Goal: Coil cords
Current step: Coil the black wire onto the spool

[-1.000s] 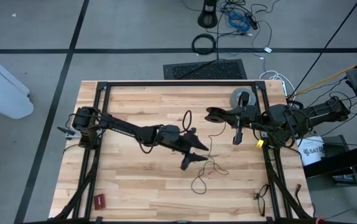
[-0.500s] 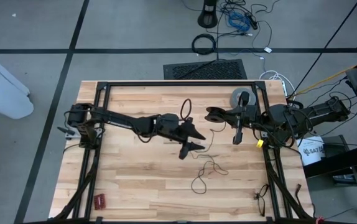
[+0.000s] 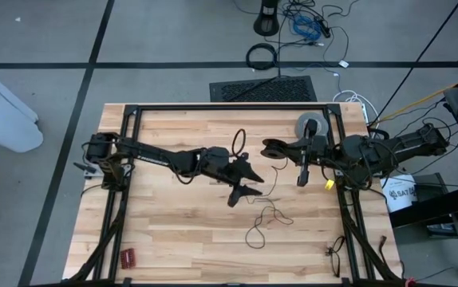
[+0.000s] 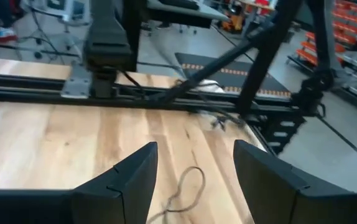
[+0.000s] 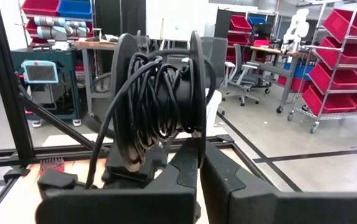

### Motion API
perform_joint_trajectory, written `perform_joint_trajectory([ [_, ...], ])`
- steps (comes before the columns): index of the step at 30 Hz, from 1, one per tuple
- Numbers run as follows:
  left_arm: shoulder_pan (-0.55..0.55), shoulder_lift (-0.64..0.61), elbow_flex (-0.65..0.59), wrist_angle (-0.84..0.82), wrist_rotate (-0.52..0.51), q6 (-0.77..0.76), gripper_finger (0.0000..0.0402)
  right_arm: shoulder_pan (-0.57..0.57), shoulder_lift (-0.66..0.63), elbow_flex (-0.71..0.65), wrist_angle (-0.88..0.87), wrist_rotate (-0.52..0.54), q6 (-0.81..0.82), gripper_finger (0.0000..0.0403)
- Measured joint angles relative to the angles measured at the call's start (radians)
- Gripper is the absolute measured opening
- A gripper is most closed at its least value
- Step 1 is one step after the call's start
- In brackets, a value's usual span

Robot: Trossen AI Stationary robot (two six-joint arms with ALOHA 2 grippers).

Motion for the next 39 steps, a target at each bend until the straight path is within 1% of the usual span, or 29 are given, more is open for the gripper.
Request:
perform_joint_trajectory([
  [3, 0.022, -0.018, 0.000, -0.011, 0.003, 0.019, 0.0217, 0.000, 0.006, 0.000, -0.001, -0.001, 0.000, 0.0000],
  [5, 0.038, -0.033, 0.000, -0.019, 0.009, -0.012, 0.0217, 0.000, 0.006, 0.000, 0.001, 0.000, 0.000, 0.0000],
  [7, 0.044, -0.039, 0.001, -0.009, 0.056, -0.052, 0.0217, 0.000, 0.005, 0.000, 0.006, 0.000, 0.000, 0.0000],
  [9, 0.029, -0.041, 0.001, -0.012, 0.084, -0.076, 0.0217, 0.000, 0.005, 0.000, 0.009, 0.000, -0.004, 0.0000],
  [14, -0.027, -0.036, 0.001, -0.016, 0.088, -0.100, 0.0217, 0.000, 0.005, 0.000, 0.011, 0.000, -0.009, 0.0000],
  [17, -0.060, -0.034, 0.001, -0.023, 0.049, -0.087, 0.0217, 0.000, 0.005, 0.000, 0.016, 0.000, -0.011, 0.0000],
  [21, -0.085, -0.034, 0.001, -0.021, -0.042, -0.076, 0.0217, 0.000, 0.005, 0.000, 0.018, 0.000, -0.011, 0.0000],
  [24, -0.100, -0.026, 0.001, -0.023, -0.104, -0.031, 0.0217, 0.000, 0.005, 0.000, 0.026, 0.000, -0.015, 0.0000],
  [30, -0.127, -0.024, 0.001, -0.022, -0.112, -0.005, 0.0217, 0.000, 0.005, 0.000, 0.025, 0.000, -0.019, 0.0000],
  [35, -0.130, -0.016, 0.001, -0.040, -0.177, 0.002, 0.0217, 0.000, 0.005, 0.000, 0.025, 0.000, -0.019, 0.0000],
  [39, -0.129, 0.011, 0.001, -0.052, -0.183, 0.017, 0.0216, 0.000, 0.005, 0.000, 0.025, 0.000, -0.019, 0.0000],
])
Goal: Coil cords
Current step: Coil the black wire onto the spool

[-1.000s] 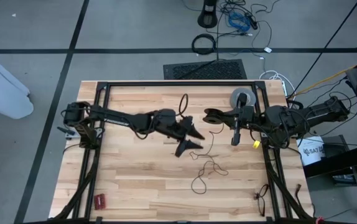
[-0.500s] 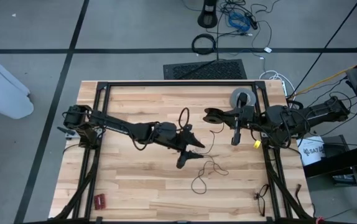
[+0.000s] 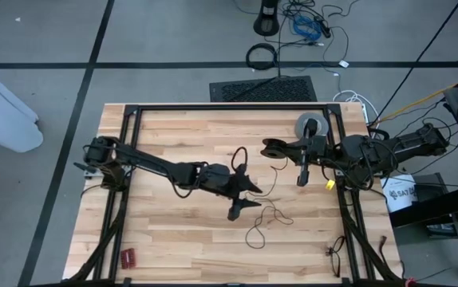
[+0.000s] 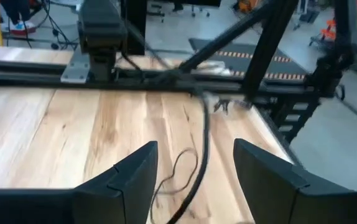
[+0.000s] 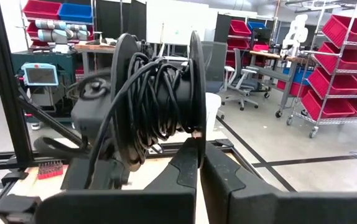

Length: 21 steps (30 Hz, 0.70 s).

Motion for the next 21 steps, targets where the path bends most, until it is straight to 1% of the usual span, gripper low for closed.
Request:
perform_joint_trajectory([
  [2, 0.000, 0.012, 0.000, 0.008, -0.003, 0.003, 0.0210, 0.000, 0.000, 0.000, 0.000, 0.000, 0.000, 0.0000],
  [6, -0.007, 0.015, 0.000, 0.008, -0.058, 0.005, 0.0185, 0.000, 0.000, 0.000, -0.001, 0.000, 0.000, 0.0000],
  [9, -0.011, 0.005, 0.000, 0.007, -0.062, 0.023, 0.0170, 0.000, 0.000, 0.000, -0.001, 0.000, 0.000, 0.0000],
  [18, -0.016, -0.040, 0.000, 0.003, -0.063, 0.037, 0.0167, 0.000, 0.000, 0.000, -0.002, 0.000, 0.000, 0.0000],
  [21, -0.015, -0.040, 0.000, -0.004, -0.037, 0.037, 0.0167, 0.000, 0.000, 0.000, -0.002, 0.000, 0.000, 0.0000],
])
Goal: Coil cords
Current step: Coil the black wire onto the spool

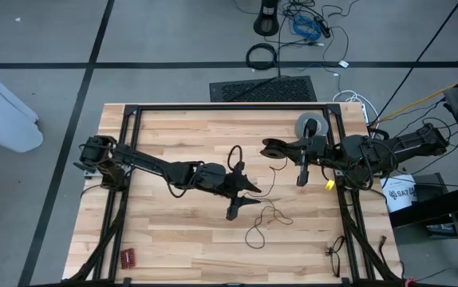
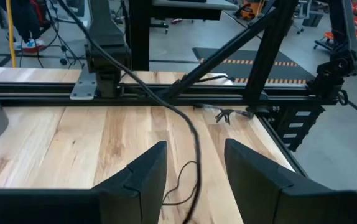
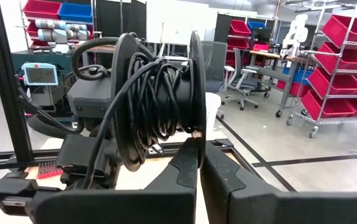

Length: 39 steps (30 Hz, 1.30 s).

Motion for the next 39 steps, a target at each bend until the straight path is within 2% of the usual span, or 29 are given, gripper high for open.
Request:
perform_joint_trajectory([
  [8, 0.000, 0.000, 0.000, -0.032, -0.006, 0.002, 0.0165, 0.000, 0.000, 0.000, 0.000, 0.000, 0.000, 0.0000],
  [11, -0.003, 0.000, 0.000, -0.034, -0.029, 0.017, 0.0152, 0.000, 0.000, 0.000, 0.000, 0.000, 0.000, 0.0000],
  [15, -0.005, 0.000, 0.000, -0.032, -0.043, 0.019, 0.0113, 0.000, 0.000, 0.000, 0.000, 0.000, 0.000, 0.0000],
  [22, -0.005, -0.004, 0.000, -0.038, -0.069, 0.015, 0.0014, 0.000, 0.000, 0.000, -0.001, 0.000, -0.002, 0.0000],
  [25, 0.002, -0.033, 0.000, -0.109, -0.090, -0.004, 0.0009, 0.000, 0.000, 0.000, -0.003, 0.000, -0.003, 0.0000],
  [31, 0.025, -0.147, 0.000, -0.393, -0.243, -0.013, 0.0004, 0.001, 0.000, 0.000, -0.001, -0.006, 0.001, 0.0000],
  [39, 0.052, -0.334, 0.001, -0.739, -0.348, -0.060, 0.0003, 0.001, 0.000, 0.000, -0.001, -0.058, 0.012, 0.0000],
])
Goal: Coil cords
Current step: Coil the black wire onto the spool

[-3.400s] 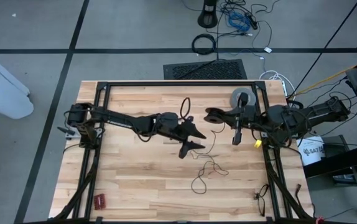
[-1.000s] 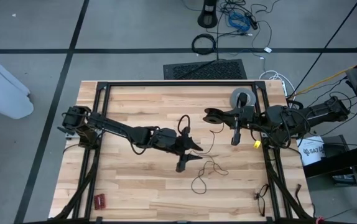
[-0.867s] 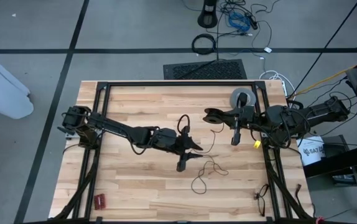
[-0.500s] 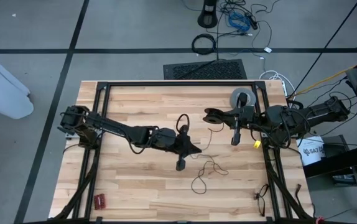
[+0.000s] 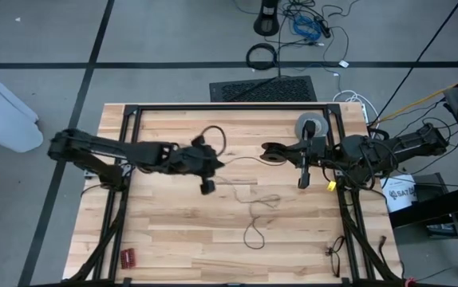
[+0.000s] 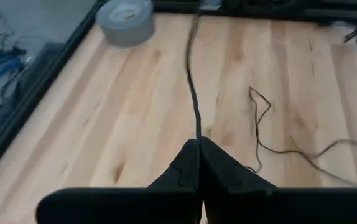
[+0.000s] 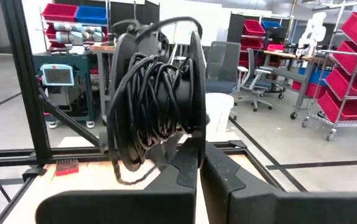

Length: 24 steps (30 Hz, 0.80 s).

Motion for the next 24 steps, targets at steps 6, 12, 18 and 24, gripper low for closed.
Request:
perform_joint_trajectory([
  [6, 0.003, -0.121, 0.000, -0.074, -0.001, -0.004, 0.0003, -0.002, 0.004, 0.000, -0.024, -0.017, -0.018, 0.0000],
  [12, 0.007, -0.235, 0.000, -0.131, -0.002, -0.030, 0.0002, -0.007, 0.028, 0.000, -0.025, -0.051, -0.054, 0.0000],
  [18, 0.010, -0.323, 0.000, -0.167, -0.002, -0.056, 0.0002, -0.015, 0.056, 0.000, -0.016, -0.053, -0.096, 0.0000],
  [24, 0.010, -0.365, 0.000, -0.168, -0.001, -0.056, 0.0002, -0.046, 0.101, 0.000, -0.003, -0.062, -0.104, 0.0000],
])
